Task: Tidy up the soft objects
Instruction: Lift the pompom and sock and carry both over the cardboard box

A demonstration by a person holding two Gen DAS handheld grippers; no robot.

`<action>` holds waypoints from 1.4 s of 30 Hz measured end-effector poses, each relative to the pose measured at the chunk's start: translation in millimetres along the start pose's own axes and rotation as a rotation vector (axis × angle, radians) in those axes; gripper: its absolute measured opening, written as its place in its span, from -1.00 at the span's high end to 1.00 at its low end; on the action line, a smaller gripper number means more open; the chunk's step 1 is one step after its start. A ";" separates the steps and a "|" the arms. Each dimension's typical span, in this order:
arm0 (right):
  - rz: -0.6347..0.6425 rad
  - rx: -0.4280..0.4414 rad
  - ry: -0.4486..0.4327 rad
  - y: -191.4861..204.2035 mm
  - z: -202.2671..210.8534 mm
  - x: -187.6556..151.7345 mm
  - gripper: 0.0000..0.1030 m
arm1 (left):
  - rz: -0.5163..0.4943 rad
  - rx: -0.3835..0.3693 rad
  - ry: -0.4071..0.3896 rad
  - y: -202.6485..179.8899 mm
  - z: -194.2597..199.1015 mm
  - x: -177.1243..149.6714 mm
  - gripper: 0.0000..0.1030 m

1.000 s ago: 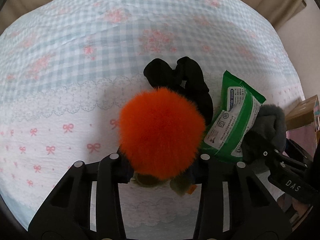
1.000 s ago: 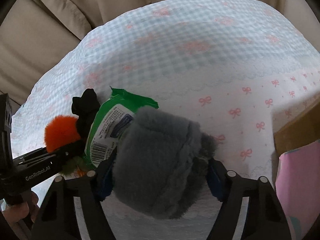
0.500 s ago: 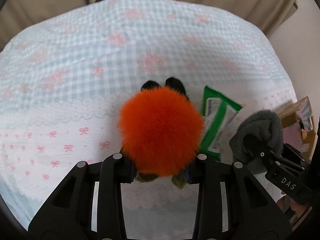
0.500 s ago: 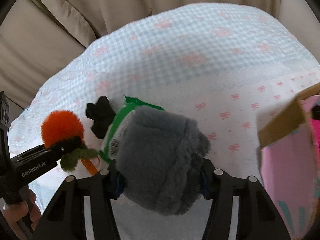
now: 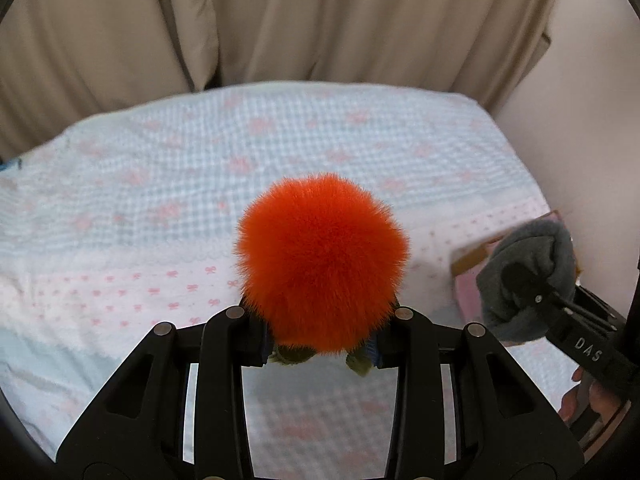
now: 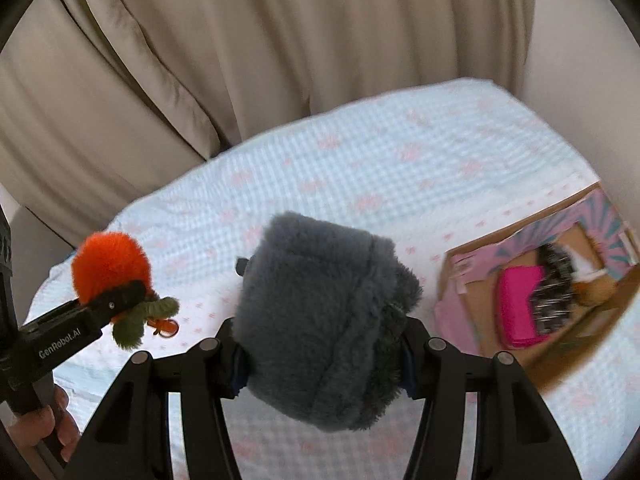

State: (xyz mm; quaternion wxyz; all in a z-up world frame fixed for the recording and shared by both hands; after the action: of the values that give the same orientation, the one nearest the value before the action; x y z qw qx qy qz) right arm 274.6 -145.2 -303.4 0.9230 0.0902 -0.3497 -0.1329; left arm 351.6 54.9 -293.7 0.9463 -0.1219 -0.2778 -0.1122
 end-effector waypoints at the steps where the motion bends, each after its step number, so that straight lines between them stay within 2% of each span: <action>1: -0.002 0.001 -0.012 -1.7 13.6 2.4 -0.02 | 0.003 -0.007 -0.011 -7.3 15.5 1.6 0.40; 7: -0.010 -0.002 -0.061 -18.5 85.2 14.9 -0.02 | -0.020 -0.036 -0.053 -53.4 74.0 7.4 0.40; 13: -0.016 -0.016 -0.101 -61.5 143.9 20.4 -0.02 | -0.027 -0.052 -0.082 -121.2 113.9 4.4 0.40; 20: 0.008 -0.031 -0.080 -142.6 186.9 33.6 -0.02 | -0.025 -0.052 -0.088 -217.1 117.6 -8.3 0.40; 26: 0.058 -0.019 -0.015 -211.2 187.8 43.0 -0.02 | 0.024 -0.052 -0.044 -297.5 84.7 -24.5 0.40; 30: 0.089 -0.014 0.027 -250.0 175.4 50.3 -0.02 | 0.061 -0.057 -0.008 -333.7 54.9 -33.4 0.40; 35: 0.118 -0.001 0.094 -286.9 146.7 58.1 -0.02 | 0.082 -0.036 0.056 -362.8 6.0 -37.2 0.40; 42: 0.113 0.013 0.192 -322.6 89.8 64.5 -0.02 | 0.067 -0.008 0.151 -376.4 -59.9 -40.4 0.40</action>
State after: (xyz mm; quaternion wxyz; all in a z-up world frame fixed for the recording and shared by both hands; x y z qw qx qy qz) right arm 202.2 -477.7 -280.7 0.9576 0.0885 -0.2652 -0.0691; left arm 242.9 -312.6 -301.6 0.9672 -0.1260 -0.2010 -0.0904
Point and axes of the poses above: each gripper's, at about its wrist camera, not at the fingertips, and z roughly against the way its jaws point, y to its left, x to its top, the point moved 4 cm from there along -z, roughly the way its jaws point, and after that the axes turned 1 degree about y, right-handed, at the moved point
